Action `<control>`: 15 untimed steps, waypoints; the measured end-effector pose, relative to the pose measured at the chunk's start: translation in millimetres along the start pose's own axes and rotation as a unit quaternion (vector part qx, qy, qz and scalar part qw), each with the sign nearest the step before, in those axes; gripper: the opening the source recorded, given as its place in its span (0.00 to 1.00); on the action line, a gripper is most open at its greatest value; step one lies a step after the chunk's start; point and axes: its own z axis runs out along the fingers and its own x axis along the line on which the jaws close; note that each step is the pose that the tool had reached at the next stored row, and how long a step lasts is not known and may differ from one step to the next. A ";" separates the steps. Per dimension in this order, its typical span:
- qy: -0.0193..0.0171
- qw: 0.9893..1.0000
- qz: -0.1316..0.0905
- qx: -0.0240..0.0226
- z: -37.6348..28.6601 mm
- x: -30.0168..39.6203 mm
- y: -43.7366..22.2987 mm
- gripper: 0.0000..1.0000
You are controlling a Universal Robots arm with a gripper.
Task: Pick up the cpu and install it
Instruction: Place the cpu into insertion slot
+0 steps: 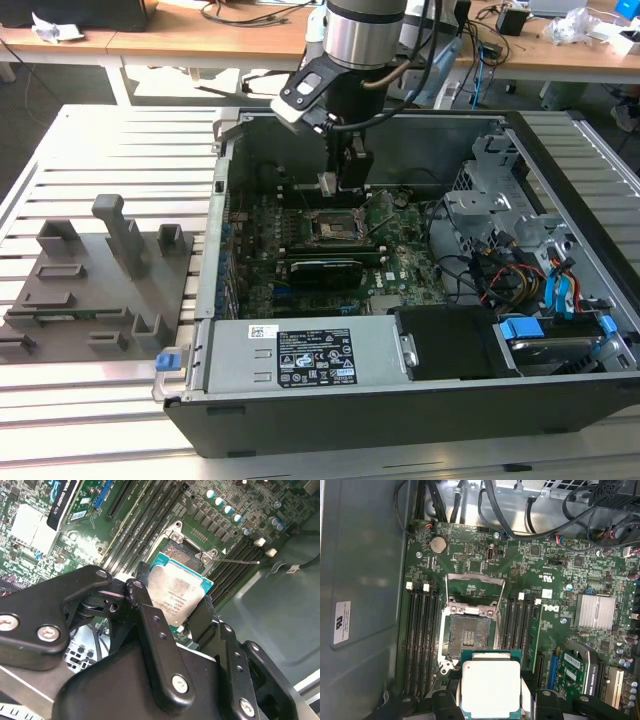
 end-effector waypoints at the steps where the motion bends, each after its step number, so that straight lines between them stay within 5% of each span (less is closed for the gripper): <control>1: 0.000 1.000 0.002 0.000 0.0 0.0 0.0 0.55; 15: 0.001 0.999 0.039 0.001 0.0 0.0 0.0 0.55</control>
